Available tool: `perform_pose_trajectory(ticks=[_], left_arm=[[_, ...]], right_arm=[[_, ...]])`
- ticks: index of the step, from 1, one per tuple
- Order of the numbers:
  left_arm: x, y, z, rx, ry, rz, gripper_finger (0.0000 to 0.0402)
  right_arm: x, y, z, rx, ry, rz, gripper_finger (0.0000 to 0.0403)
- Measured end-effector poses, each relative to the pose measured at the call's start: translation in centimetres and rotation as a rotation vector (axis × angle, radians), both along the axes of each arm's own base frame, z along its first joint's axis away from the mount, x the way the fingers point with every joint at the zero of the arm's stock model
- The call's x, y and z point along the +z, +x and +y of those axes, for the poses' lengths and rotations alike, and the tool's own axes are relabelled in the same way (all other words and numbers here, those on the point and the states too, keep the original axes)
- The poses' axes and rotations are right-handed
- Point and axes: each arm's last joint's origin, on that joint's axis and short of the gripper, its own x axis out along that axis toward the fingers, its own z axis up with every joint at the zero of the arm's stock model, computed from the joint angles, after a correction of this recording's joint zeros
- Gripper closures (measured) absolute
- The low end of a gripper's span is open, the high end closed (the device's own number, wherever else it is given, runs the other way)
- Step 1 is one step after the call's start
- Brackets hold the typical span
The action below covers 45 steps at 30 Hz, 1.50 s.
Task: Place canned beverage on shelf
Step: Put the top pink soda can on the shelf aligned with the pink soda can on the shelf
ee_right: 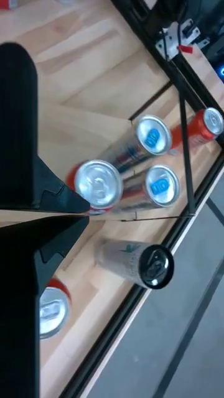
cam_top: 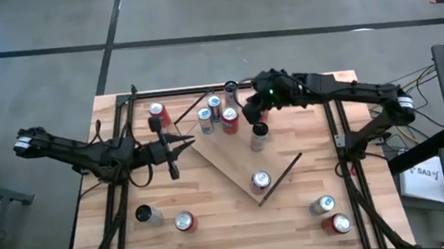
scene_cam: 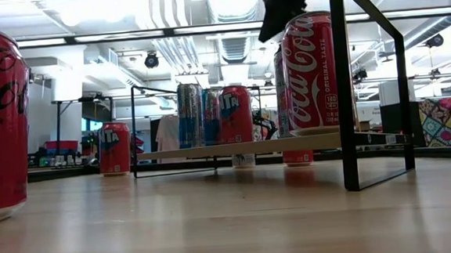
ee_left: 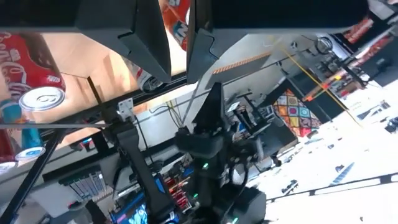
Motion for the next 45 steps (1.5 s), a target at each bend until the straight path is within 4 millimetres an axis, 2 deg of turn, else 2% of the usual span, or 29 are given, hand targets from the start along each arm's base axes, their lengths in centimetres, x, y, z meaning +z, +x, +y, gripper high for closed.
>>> perform_pose_trajectory(ticks=[8,14,23,32,37,45], left_arm=[[-0.8,-0.1,0.3,0.016,0.07,0.041,0.0365],[-1.1,-0.9,1.7,0.066,0.082,0.026,0.0365],[-1.8,-2.5,3.7,0.116,0.065,-0.005,0.0365],[-2.9,-2.8,4.0,0.142,0.054,0.018,0.0365],[-3.2,-2.8,4.1,0.144,0.069,0.028,0.0365],[-2.8,-2.8,4.1,0.145,0.066,0.015,0.0365]], right_arm=[[-0.8,0.4,-3.4,-0.03,-0.005,-0.004,0.0394],[-1.0,0.5,-5.5,-0.074,-0.035,-0.033,0.0394],[-2.8,2.8,-8.6,-0.047,-0.033,-0.067,0.0394],[-4.7,5.4,-9.9,0.007,-0.033,0.064,0.0394],[-5.5,5.7,-10.0,0.023,-0.03,0.116,0.0394],[-5.4,5.7,-10.0,0.039,-0.05,0.126,0.0394]])
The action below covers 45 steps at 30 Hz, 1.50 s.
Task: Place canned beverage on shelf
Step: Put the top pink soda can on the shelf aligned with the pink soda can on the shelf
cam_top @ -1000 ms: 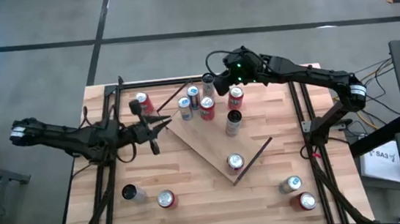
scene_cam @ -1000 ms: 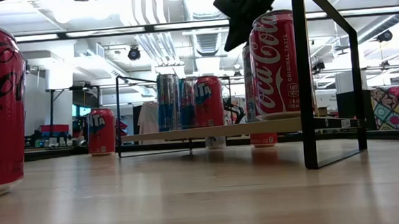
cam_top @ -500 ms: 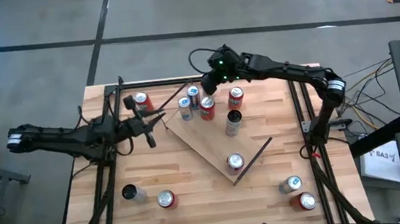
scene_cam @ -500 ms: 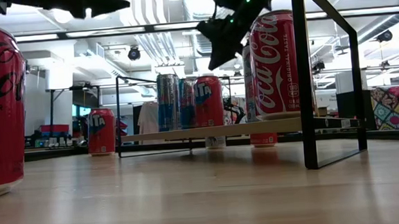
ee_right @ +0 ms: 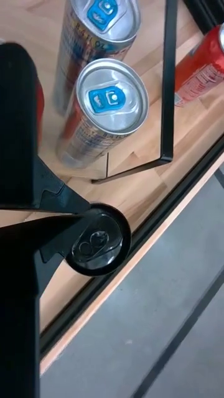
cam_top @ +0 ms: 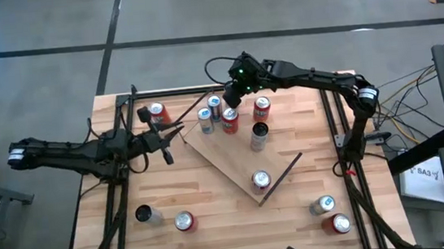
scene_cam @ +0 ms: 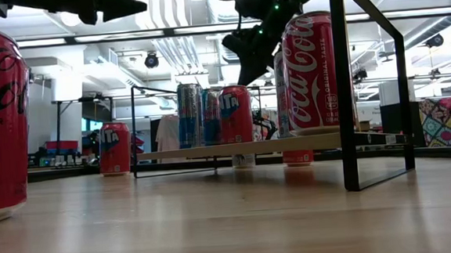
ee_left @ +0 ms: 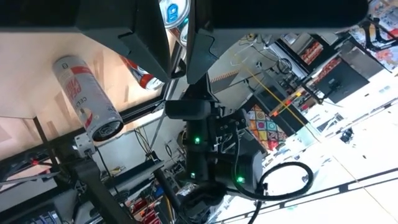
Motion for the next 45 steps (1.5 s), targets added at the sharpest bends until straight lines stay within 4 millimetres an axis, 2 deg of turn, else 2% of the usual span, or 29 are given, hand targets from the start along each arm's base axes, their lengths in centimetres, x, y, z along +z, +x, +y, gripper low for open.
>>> perform_pose_trajectory(ticks=[7,12,16,26,31,37,45], left_arm=[[-0.1,0.1,0.0,0.0,-0.015,0.003,0.0365],[-0.6,0.1,0.0,0.0,-0.014,0.05,0.0365],[-0.5,0.0,0.0,0.0,-0.013,0.05,0.0365],[-0.2,0.0,0.0,0.0,-0.005,0.033,0.0365],[-0.2,0.0,0.0,0.0,-0.005,0.027,0.0365],[-0.1,0.0,0.0,0.0,-0.005,0.023,0.0365],[-0.1,0.0,0.0,0.0,-0.006,0.023,0.0365]], right_arm=[[0.0,0.3,-0.1,-0.044,0.023,-0.049,0.0392],[-0.5,0.5,-0.3,-0.078,0.059,-0.051,0.0356],[-0.7,0.6,-0.3,-0.123,0.096,-0.075,0.0296],[-0.9,0.6,-0.6,-0.227,0.065,-0.074,0.0102],[-1.2,0.7,-0.8,-0.24,0.06,-0.068,0.0042],[-3.3,1.7,-1.4,-0.244,0.07,-0.039,0.0033],[-5.0,2.3,-2.1,-0.285,0.089,-0.024,0.0033]])
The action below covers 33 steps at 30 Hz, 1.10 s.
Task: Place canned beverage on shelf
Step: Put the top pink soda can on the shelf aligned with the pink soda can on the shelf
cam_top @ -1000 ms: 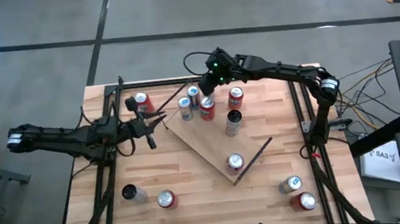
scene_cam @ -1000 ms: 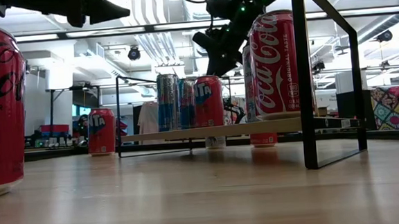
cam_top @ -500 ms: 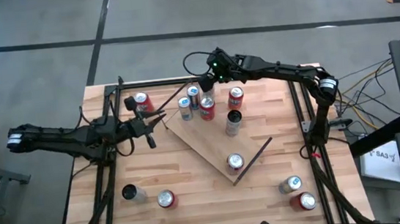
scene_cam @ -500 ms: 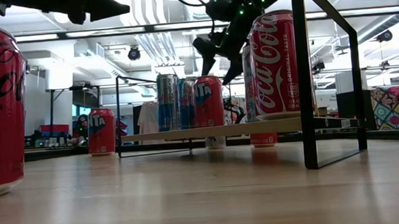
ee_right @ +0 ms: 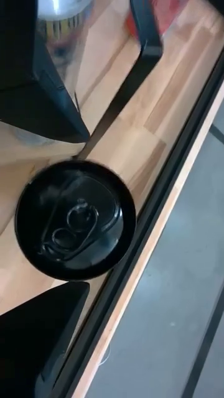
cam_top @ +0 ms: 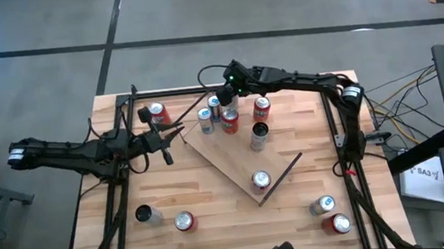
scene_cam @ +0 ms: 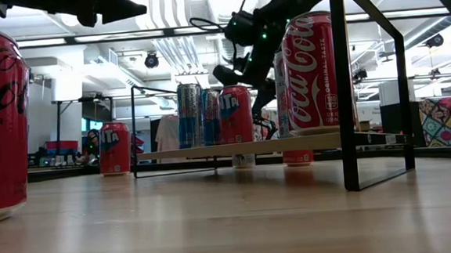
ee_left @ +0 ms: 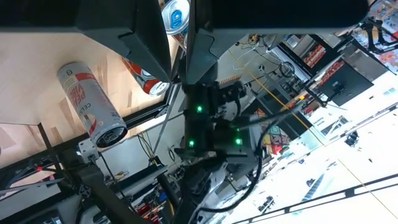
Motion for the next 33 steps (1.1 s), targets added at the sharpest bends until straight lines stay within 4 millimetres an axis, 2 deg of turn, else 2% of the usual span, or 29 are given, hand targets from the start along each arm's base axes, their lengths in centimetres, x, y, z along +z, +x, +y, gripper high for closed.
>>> perform_pose_trajectory(ticks=[6,10,22,29,33], left_arm=[[0.0,0.0,0.0,0.0,0.0,0.0,0.0365],[0.0,0.0,0.0,0.0,0.0,0.0,0.0365],[0.0,0.0,0.0,0.0,0.0,0.0,0.0365],[0.0,0.0,0.0,0.0,0.0,0.0,0.0365],[0.0,0.0,0.0,0.0,0.0,0.0,0.0365]], right_arm=[[-0.4,0.0,-0.2,-0.01,0.003,0.011,0.0036],[-0.4,0.0,-0.3,-0.017,0.005,0.004,0.0052],[-0.3,0.0,-0.2,-0.037,0.015,-0.009,0.0164],[0.2,-0.2,-0.1,-0.049,0.03,-0.01,0.0157],[1.8,-0.2,-0.1,-0.044,0.023,-0.014,0.0155]])
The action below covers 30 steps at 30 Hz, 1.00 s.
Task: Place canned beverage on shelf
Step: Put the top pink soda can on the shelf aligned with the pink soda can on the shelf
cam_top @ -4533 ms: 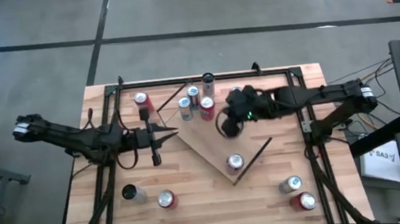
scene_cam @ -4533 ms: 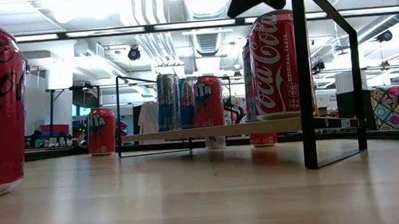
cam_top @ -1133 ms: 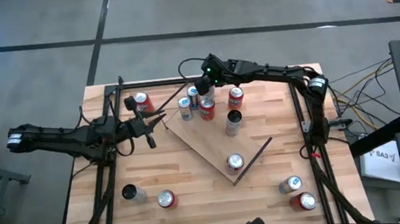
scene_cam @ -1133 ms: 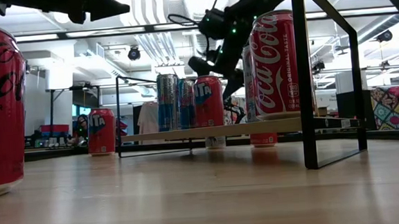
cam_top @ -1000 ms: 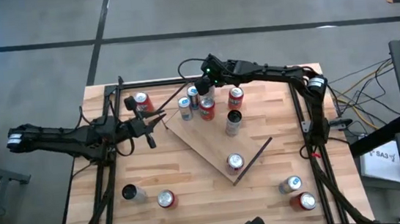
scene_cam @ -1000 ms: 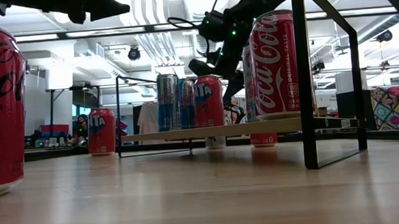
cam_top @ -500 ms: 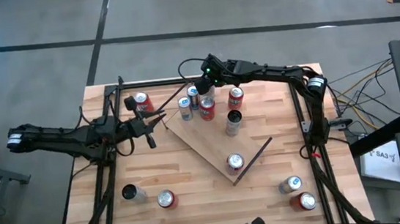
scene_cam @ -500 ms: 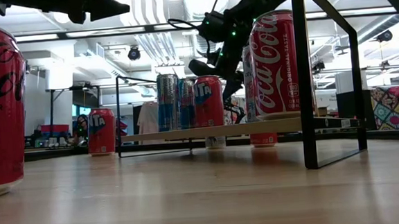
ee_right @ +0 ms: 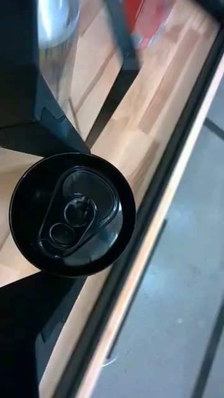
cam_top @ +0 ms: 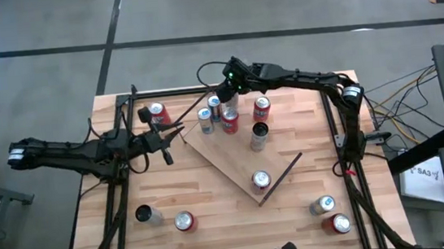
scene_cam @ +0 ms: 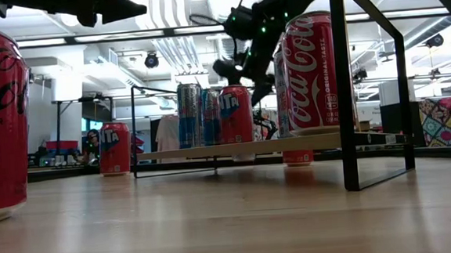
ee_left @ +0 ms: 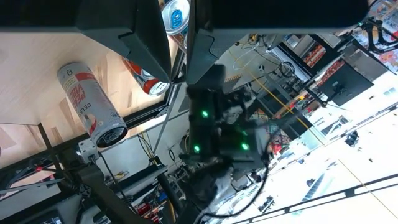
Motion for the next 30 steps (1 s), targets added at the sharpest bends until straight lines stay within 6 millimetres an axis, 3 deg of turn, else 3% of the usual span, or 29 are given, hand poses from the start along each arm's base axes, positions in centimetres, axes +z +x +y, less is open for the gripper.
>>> perform_pose_trajectory(ticks=[15,30], left_arm=[[0.0,0.0,0.0,0.0,0.0,0.0,0.0365],[0.0,0.0,0.0,0.0,0.0,-0.001,0.0365]], right_arm=[[7.7,-0.3,0.3,0.013,-0.135,-0.003,0.0157],[13.7,-0.8,3.2,0.094,-0.194,-0.047,0.0156]])
